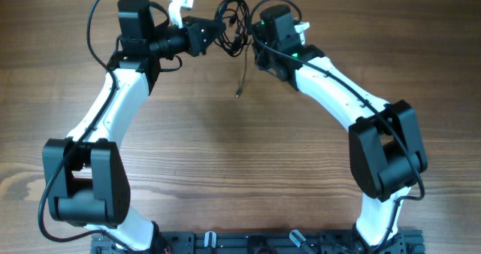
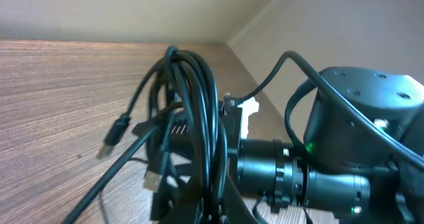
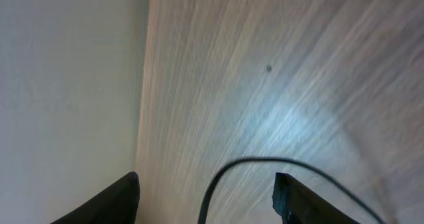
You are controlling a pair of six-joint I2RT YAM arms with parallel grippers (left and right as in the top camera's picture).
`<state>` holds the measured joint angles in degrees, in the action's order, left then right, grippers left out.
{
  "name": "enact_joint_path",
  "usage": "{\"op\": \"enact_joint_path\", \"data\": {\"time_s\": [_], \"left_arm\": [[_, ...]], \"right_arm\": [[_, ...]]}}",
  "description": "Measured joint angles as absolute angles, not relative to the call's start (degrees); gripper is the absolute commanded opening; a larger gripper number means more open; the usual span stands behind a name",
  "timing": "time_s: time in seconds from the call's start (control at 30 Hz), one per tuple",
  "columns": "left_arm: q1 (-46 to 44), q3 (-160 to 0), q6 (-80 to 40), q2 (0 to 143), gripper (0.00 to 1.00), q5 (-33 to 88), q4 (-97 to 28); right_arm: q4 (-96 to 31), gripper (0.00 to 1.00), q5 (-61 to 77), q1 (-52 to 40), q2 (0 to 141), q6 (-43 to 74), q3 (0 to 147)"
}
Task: Untangle cables
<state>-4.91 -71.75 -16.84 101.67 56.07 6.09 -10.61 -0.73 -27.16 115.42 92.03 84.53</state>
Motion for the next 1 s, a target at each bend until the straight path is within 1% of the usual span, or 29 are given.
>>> {"op": "enact_joint_path", "data": {"time_s": [0.2, 0.23, 0.27, 0.3, 0.33, 0.53, 0.67, 0.77, 1.0], "left_arm": [[-4.91, -71.75, -18.17, 101.67, 0.04, 56.07, 6.11], [-4.91, -71.75, -18.22, 101.67, 0.04, 56.07, 6.11], [-4.91, -71.75, -18.37, 101.67, 0.04, 56.07, 6.11], [-4.91, -71.75, -18.39, 101.67, 0.04, 56.07, 6.11], [-4.91, -71.75, -18.41, 101.67, 0.04, 56.07, 6.11], [-4.91, -71.75, -18.41, 101.67, 0.04, 56.07, 6.52], [-4.91, -71.75, -18.41, 101.67, 0.04, 56.05, 7.70], [-4.93, -71.75, -18.39, 101.67, 0.04, 55.81, 8.12], [-4.93, -71.75, -18.11, 101.67, 0.04, 54.57, 8.19]], "right_arm": [[-10.68, 0.67, 1.54, -29.08, 115.42, 95.92, 84.53], [-10.70, 0.64, 1.96, -29.45, 115.42, 96.38, 84.53], [-10.74, 0.59, 2.17, -29.69, 115.42, 96.51, 84.53], [-10.83, 0.43, 2.46, -29.98, 115.42, 96.79, 84.53], [-10.94, 0.06, 2.63, -30.22, 115.42, 97.19, 84.53], [-11.92, 0.04, 3.38, -30.55, 115.42, 97.67, 84.55], [-15.07, 0.04, 3.36, -29.80, 115.42, 94.02, 84.55], [-21.34, 0.04, 3.36, -27.00, 115.42, 87.09, 84.53], [-26.06, 0.04, 3.36, -16.73, 115.44, 70.85, 84.53]]}}
